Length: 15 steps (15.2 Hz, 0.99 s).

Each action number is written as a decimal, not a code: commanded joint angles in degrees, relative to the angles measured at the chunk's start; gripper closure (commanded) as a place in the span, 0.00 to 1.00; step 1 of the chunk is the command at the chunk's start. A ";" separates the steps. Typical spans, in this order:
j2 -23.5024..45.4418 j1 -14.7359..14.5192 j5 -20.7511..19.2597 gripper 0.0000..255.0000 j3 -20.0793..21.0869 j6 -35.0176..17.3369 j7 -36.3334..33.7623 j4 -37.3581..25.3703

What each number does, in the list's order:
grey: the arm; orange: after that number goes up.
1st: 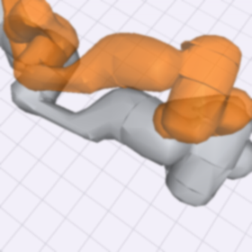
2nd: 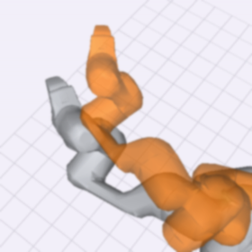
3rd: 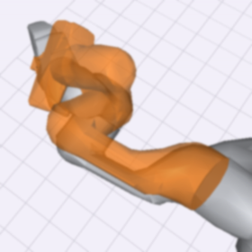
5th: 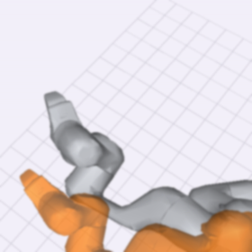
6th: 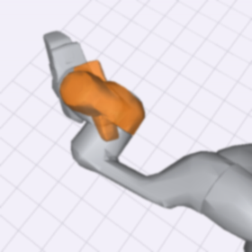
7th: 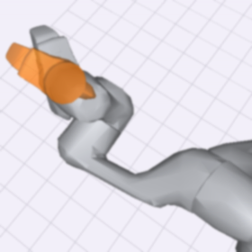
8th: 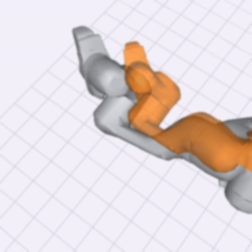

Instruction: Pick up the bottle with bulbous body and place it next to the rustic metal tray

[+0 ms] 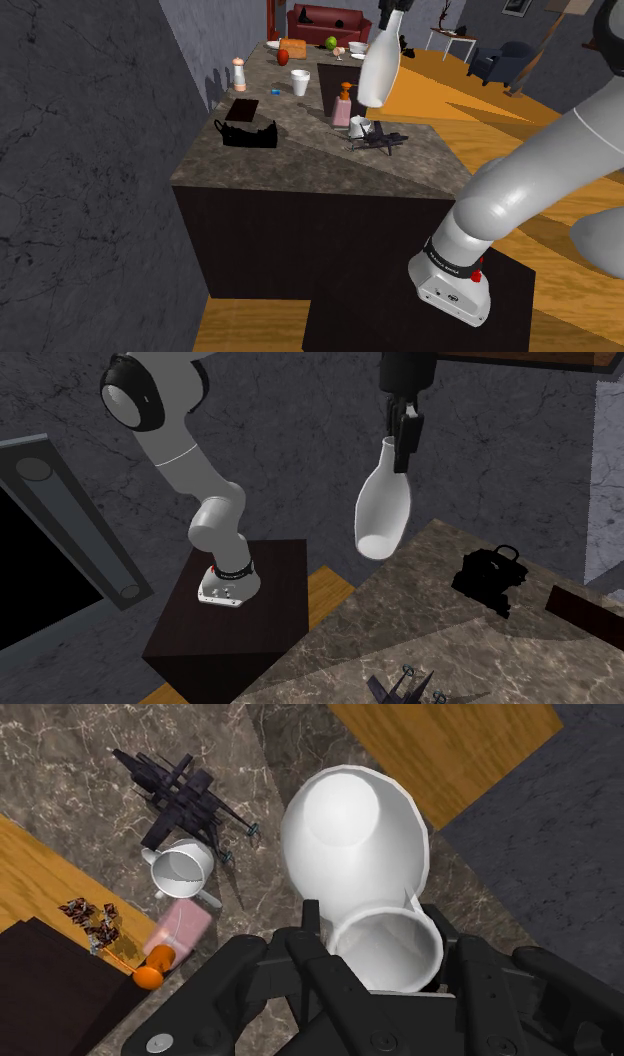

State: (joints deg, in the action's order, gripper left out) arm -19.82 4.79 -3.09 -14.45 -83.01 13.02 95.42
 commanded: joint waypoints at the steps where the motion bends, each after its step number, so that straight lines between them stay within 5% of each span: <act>1: 0.79 -0.09 0.18 1.00 0.00 1.67 0.02 -2.45; 15: 10.89 -4.62 2.40 1.00 7.39 -10.61 -12.05 0.03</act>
State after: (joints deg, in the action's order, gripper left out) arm -10.17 0.58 -0.86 -7.61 -92.71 1.94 95.86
